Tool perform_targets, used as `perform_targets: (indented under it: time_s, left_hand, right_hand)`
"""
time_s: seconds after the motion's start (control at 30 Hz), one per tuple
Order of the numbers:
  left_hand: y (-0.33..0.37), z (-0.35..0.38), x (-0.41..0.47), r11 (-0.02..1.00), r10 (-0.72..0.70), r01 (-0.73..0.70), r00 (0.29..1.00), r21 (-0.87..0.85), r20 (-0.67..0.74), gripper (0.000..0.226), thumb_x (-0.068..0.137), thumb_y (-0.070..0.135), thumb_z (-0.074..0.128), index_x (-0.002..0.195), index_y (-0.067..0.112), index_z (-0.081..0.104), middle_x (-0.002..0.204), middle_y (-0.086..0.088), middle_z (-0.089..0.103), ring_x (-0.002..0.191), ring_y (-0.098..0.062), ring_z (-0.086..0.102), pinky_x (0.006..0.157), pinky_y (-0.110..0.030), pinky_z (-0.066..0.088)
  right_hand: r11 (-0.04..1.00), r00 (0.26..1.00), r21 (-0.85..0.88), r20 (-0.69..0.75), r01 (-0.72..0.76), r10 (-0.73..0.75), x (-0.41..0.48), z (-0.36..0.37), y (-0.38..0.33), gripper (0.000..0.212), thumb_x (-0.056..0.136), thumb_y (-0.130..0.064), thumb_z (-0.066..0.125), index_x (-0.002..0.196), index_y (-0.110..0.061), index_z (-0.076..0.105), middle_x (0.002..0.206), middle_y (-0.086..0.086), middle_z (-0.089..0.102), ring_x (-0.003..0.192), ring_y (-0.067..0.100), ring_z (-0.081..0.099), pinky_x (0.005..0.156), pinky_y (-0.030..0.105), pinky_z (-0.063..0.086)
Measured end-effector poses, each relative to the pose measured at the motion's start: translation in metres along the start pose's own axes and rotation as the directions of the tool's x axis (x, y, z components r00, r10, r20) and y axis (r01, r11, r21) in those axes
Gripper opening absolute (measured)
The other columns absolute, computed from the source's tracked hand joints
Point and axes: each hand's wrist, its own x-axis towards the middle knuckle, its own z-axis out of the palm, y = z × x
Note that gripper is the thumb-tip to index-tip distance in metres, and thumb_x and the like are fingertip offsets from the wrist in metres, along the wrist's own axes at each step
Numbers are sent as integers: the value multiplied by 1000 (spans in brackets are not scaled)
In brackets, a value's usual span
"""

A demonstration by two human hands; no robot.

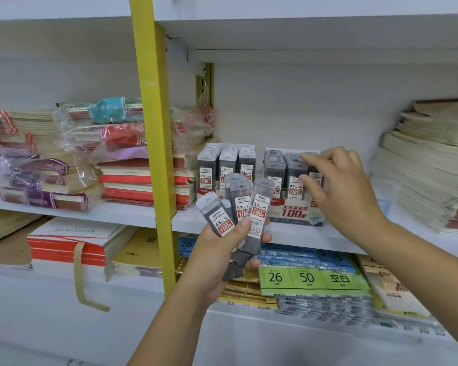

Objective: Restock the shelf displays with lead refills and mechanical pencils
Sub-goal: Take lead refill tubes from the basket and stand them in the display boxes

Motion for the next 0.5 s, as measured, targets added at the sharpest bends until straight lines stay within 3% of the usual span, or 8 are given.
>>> perform_targets:
  time_s: [0.1, 0.2, 0.27, 0.37, 0.5]
  left_hand:
    - [-1, 1, -1, 1000, 8, -9, 1000, 10, 30, 44, 82, 39, 70, 124, 29, 63, 117, -4, 75, 104, -25, 74, 54, -27, 60]
    - [-1, 2, -2, 1000, 16, -16, 997, 7, 71, 31, 86, 38, 70, 116, 33, 70, 120, -6, 74, 105, -27, 73, 55, -26, 59]
    - [-2, 2, -2, 1000, 11, -13, 996, 15, 87, 29, 87, 38, 71, 115, 35, 70, 120, -7, 73, 106, -28, 73, 56, -26, 59]
    - [-4, -1, -1, 999, -3, 1, 997, 32, 77, 28, 87, 37, 70, 116, 34, 70, 118, -7, 74, 104, -28, 73, 56, -27, 60]
    - [-6, -5, 4, 999, -10, 10, 1000, 31, 12, 39, 86, 35, 68, 123, 31, 61, 114, -3, 76, 102, -26, 74, 54, -29, 61]
  right_hand:
    - [947, 994, 318, 106, -38, 4, -20, -3, -23, 37, 92, -38, 52, 126, -27, 60, 100, -12, 57, 90, 2, 52, 75, 14, 38]
    - [732, 948, 636, 316, -246, 44, -34, 0, -43, 35, 89, -38, 62, 121, -46, 52, 91, -15, 65, 81, -3, 60, 70, 12, 44]
    - [638, 939, 709, 337, -300, 68, -39, 4, -49, 38, 87, -29, 69, 112, -50, 50, 88, -13, 69, 78, -1, 63, 70, 18, 45]
    - [638, 955, 716, 272, -284, 120, -41, 4, -49, 38, 83, -24, 74, 104, -47, 52, 81, -12, 69, 72, -2, 62, 67, 13, 45]
    - [631, 962, 728, 169, -267, 212, -27, -12, -37, 37, 84, -21, 73, 100, -46, 51, 85, -10, 71, 77, 8, 67, 66, 24, 53]
